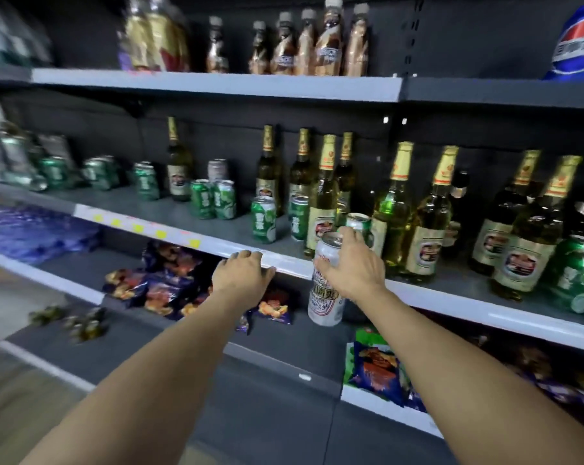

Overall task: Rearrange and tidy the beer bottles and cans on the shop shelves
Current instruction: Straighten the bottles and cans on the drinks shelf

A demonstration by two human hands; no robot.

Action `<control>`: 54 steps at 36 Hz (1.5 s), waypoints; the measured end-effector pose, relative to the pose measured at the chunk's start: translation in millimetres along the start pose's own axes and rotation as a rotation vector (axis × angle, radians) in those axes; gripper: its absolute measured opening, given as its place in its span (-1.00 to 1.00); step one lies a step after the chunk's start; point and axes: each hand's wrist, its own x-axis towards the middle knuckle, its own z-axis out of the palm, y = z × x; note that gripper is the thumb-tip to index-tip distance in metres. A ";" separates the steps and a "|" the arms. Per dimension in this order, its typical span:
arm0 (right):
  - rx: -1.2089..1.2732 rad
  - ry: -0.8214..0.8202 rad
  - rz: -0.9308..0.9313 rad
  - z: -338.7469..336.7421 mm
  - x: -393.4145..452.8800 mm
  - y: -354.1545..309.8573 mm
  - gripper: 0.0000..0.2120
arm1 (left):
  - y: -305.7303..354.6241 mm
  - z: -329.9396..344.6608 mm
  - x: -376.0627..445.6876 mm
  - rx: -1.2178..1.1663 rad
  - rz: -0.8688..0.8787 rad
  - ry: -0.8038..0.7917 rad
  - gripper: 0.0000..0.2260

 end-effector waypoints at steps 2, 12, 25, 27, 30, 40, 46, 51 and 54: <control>0.007 -0.033 -0.049 16.8 4.0 -32.2 -0.41 | -32.6 -4.5 -4.8 0.025 -0.045 0.011 -0.56; 0.142 -0.176 -0.181 109.8 24.4 -198.1 -0.39 | -218.9 -27.2 -18.1 0.160 -0.256 -0.008 -0.57; 0.217 -0.264 -0.232 202.1 69.6 -383.0 -0.50 | -393.7 -49.3 8.7 0.239 -0.291 -0.071 -0.55; 0.221 -0.255 -0.238 212.7 81.3 -403.1 -0.50 | -414.6 -49.6 19.3 0.233 -0.297 -0.069 -0.56; 0.235 -0.244 -0.239 228.3 104.2 -430.5 -0.47 | -444.0 -49.1 39.5 0.236 -0.306 -0.067 -0.55; 0.286 -0.143 -0.251 277.8 206.7 -499.5 -0.42 | -528.5 -51.5 130.1 0.209 -0.325 -0.035 -0.58; 0.282 -0.091 -0.239 295.0 272.1 -537.3 -0.43 | -570.5 -61.5 190.4 0.222 -0.306 -0.001 -0.58; 0.275 -0.040 -0.214 312.9 321.6 -572.3 -0.46 | -611.6 -59.8 231.7 0.205 -0.294 -0.001 -0.58; 0.262 -0.029 -0.184 328.7 345.2 -592.9 -0.44 | -639.9 -56.9 253.4 0.191 -0.279 0.000 -0.59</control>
